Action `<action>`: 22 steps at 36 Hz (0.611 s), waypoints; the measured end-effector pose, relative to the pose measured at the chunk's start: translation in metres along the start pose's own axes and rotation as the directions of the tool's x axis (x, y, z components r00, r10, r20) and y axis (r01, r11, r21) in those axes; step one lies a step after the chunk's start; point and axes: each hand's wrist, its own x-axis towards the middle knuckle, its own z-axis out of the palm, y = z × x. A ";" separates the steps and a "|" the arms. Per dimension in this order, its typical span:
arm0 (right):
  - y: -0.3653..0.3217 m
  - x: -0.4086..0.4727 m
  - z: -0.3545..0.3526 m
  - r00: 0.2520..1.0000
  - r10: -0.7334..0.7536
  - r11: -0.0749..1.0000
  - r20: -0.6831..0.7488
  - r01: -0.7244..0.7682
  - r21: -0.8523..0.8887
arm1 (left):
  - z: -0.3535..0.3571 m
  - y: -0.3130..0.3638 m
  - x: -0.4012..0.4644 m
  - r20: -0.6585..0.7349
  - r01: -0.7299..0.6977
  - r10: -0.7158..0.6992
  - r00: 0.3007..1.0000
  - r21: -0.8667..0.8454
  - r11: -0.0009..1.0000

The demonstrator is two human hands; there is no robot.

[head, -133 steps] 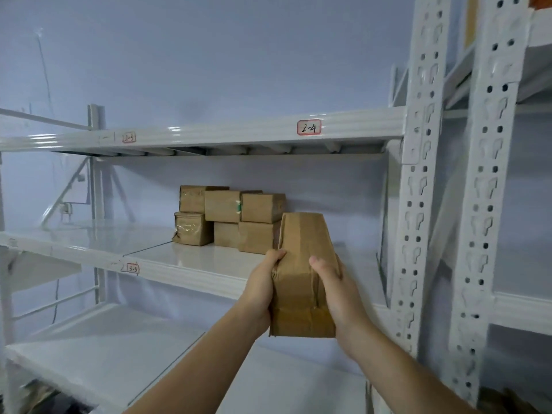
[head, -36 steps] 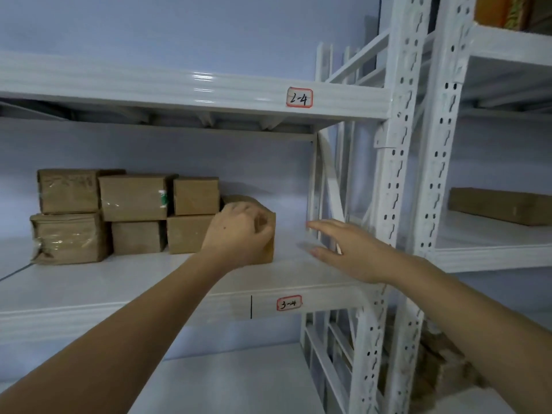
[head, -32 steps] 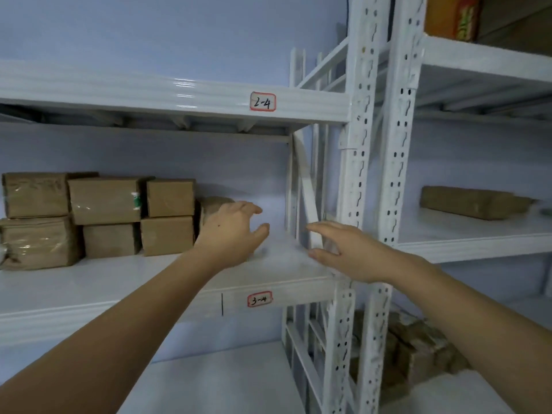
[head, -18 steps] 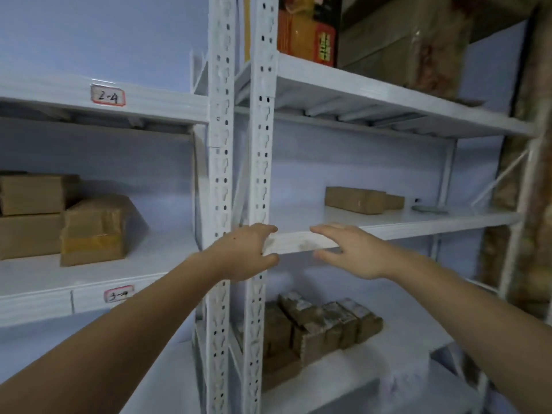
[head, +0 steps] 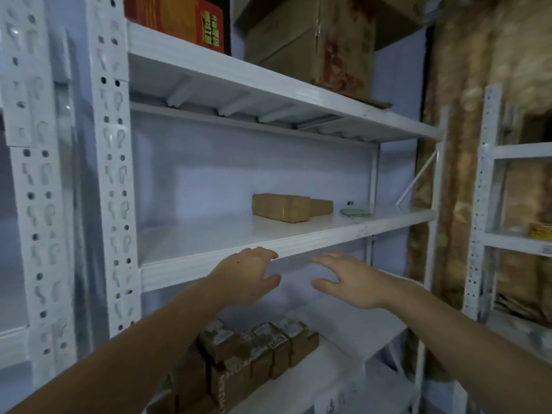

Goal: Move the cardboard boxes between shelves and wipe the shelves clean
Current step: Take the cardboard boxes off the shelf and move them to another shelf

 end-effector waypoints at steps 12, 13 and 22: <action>0.100 0.110 -0.019 0.995 0.058 0.998 -0.076 -0.058 0.008 | 0.009 -0.032 0.160 -0.027 0.009 -0.009 1.000 0.025 1.000; 0.107 0.119 -0.018 0.995 0.053 0.999 -0.083 -0.052 0.010 | 0.009 -0.035 0.171 -0.026 0.016 -0.016 1.000 0.028 0.999; 0.170 0.216 -0.015 0.995 0.008 0.984 -0.099 0.010 0.177 | 0.012 -0.055 0.251 0.027 0.176 -0.175 0.984 -0.051 0.983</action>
